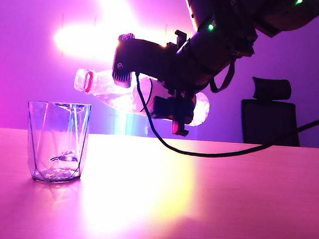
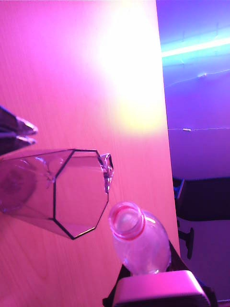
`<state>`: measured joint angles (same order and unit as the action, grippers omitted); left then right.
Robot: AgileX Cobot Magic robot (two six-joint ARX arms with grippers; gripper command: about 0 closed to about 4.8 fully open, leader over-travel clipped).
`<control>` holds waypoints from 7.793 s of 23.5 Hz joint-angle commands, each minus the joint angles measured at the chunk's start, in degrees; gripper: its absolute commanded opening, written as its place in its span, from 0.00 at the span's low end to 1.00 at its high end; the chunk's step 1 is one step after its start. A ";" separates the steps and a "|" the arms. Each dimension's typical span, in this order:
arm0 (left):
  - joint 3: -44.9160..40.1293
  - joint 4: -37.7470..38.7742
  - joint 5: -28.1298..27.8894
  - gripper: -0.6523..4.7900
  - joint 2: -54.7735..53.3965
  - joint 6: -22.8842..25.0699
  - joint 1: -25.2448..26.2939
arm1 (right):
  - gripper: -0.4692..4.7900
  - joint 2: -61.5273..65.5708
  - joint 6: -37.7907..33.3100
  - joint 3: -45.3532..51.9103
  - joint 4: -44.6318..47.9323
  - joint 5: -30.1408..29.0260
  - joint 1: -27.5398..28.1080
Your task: Pick up the mineral water bottle on the table and pour water into the mug until it's half full.
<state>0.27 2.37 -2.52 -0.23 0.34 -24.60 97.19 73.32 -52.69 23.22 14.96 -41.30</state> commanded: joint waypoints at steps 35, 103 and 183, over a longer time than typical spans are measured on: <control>0.24 -0.72 0.17 0.12 -0.11 -0.15 -0.04 | 0.62 -0.59 9.75 -1.01 5.77 4.90 -0.55; 0.24 -0.74 0.17 0.12 -0.11 -0.15 0.02 | 0.63 -4.02 -44.28 -0.96 5.75 2.14 -3.50; 0.24 -0.72 0.07 0.12 -0.11 -0.15 19.30 | 0.70 -25.09 -88.28 52.74 55.67 -10.21 3.78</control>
<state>0.27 2.37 -2.39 -0.25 0.34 -5.89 73.19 -15.11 -0.19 78.54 4.49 -37.41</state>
